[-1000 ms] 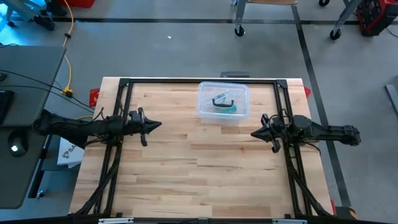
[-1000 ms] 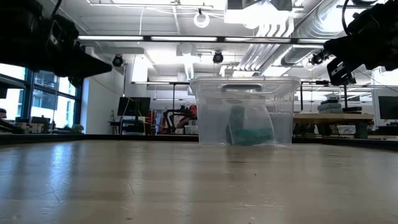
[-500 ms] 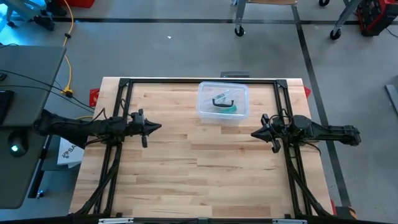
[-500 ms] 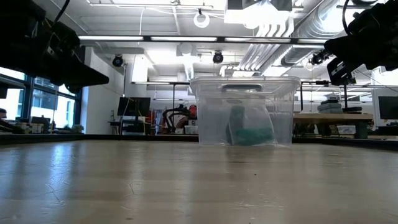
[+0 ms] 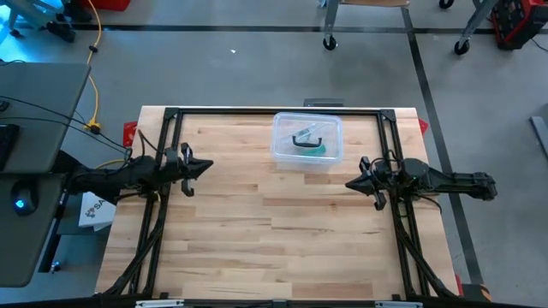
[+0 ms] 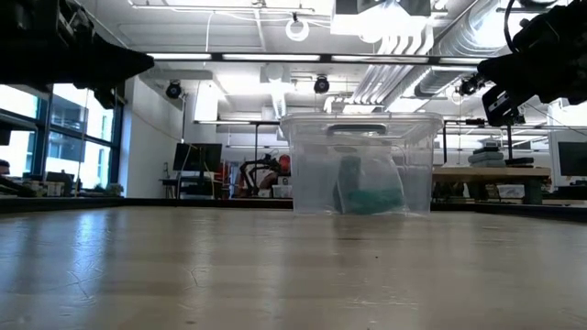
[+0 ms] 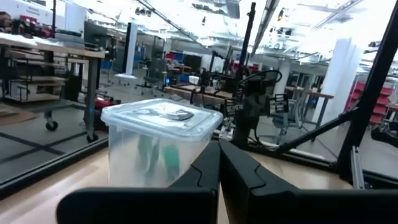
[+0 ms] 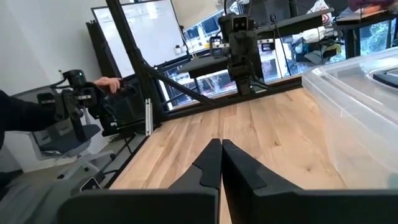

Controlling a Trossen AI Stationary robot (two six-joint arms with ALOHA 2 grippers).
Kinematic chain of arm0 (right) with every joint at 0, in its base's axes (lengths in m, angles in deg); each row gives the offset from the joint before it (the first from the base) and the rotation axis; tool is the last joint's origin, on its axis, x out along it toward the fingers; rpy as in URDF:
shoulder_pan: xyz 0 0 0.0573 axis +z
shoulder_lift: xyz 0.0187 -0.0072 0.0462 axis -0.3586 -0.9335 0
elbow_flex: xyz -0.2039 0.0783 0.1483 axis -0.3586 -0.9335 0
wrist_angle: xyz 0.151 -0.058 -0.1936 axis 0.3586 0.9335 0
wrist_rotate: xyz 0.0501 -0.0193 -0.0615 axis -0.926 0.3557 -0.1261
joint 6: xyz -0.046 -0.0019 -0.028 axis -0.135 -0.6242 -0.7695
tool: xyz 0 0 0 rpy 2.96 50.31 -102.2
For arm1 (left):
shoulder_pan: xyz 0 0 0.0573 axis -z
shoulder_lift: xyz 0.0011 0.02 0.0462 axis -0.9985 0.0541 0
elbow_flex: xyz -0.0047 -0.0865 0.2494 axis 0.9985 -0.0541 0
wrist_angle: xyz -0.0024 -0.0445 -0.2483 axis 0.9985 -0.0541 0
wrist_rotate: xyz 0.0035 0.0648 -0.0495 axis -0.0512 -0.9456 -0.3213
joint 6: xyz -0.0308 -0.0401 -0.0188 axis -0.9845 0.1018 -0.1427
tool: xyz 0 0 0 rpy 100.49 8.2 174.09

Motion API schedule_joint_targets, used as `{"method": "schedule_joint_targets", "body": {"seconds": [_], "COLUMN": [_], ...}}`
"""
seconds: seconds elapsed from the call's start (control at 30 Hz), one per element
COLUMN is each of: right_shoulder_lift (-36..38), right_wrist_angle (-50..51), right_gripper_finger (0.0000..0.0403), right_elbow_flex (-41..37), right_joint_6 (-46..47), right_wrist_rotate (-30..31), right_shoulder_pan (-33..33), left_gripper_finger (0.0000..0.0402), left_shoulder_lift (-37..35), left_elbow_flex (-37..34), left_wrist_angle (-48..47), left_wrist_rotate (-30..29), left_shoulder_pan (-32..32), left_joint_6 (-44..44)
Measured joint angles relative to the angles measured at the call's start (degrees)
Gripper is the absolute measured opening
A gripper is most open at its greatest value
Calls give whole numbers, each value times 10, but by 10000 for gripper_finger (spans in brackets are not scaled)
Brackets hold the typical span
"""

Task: Roll bandage
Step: Return to Home Position

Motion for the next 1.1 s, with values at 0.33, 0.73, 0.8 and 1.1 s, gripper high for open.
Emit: {"method": "schedule_joint_targets", "body": {"seconds": [0.33, 0.73, 0.8, 1.1], "right_shoulder_lift": [-2, -2, -2, -2], "right_wrist_angle": [1, 1, 1, 2], "right_gripper_finger": [0, 0, 0, 0], "right_elbow_flex": [0, 0, 0, 0], "right_joint_6": [0, 0, -1, -62], "right_wrist_rotate": [0, 2, 2, 5], "right_shoulder_pan": [0, 0, 0, 0], "left_gripper_finger": [0, 0, 0, 0], "left_shoulder_lift": [0, 0, 0, 0], "left_elbow_flex": [-1, 0, 0, 0], "left_wrist_angle": [-14, -17, -17, -17], "left_wrist_rotate": [0, 0, 0, 0], "left_shoulder_pan": [-16, -17, -17, -17], "left_joint_6": [0, 0, 0, 0]}}
